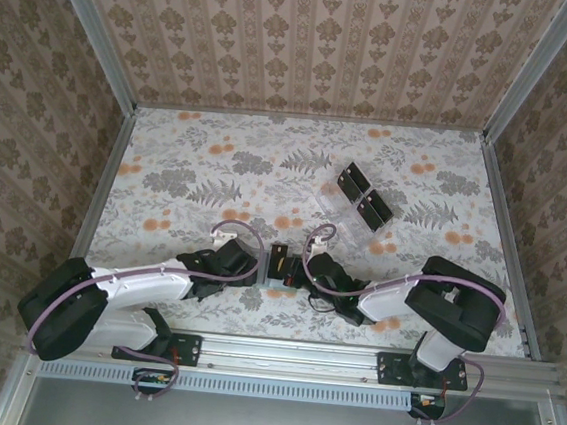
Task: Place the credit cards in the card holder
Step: Insert the credit card into the card slot.
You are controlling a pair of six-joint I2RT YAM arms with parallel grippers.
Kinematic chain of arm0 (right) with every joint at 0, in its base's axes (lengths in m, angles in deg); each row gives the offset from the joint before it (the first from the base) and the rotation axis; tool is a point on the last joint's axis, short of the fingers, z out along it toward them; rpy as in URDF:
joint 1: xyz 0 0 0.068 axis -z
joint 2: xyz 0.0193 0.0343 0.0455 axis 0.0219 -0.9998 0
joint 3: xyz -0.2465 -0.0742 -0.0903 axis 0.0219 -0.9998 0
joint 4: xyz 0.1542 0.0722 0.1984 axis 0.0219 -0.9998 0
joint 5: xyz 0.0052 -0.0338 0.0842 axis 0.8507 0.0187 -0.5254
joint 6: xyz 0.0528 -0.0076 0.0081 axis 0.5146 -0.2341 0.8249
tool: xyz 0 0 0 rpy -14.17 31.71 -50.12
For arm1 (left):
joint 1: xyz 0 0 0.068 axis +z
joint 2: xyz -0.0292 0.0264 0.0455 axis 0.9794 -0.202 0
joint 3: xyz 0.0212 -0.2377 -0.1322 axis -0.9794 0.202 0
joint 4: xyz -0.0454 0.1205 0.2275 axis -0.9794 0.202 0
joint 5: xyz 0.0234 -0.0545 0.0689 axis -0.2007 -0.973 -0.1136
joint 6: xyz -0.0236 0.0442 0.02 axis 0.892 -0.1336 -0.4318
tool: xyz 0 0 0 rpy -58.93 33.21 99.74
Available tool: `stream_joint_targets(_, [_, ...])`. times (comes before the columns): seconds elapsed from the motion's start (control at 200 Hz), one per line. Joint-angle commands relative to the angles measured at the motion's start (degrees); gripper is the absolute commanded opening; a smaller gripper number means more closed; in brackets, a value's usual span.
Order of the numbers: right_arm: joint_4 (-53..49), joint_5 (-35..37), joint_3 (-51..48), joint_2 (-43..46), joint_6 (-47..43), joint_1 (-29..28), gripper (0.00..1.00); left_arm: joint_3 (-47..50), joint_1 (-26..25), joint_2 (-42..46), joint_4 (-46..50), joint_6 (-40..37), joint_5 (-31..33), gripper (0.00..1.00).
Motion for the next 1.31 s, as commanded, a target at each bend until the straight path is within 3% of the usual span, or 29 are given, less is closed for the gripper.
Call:
stream_joint_targets(0.0, [3.17,1.46,0.33,-1.67,1.55,-0.45,0.00,2.14,-0.61,-1.04,4.35,1.04,0.53,1.00])
stream_joint_targets(1.3, [7.21,0.83,1.09,-4.00,3.56,-1.94,0.00,3.46,-1.03,2.22,8.71,4.60,3.18,1.00])
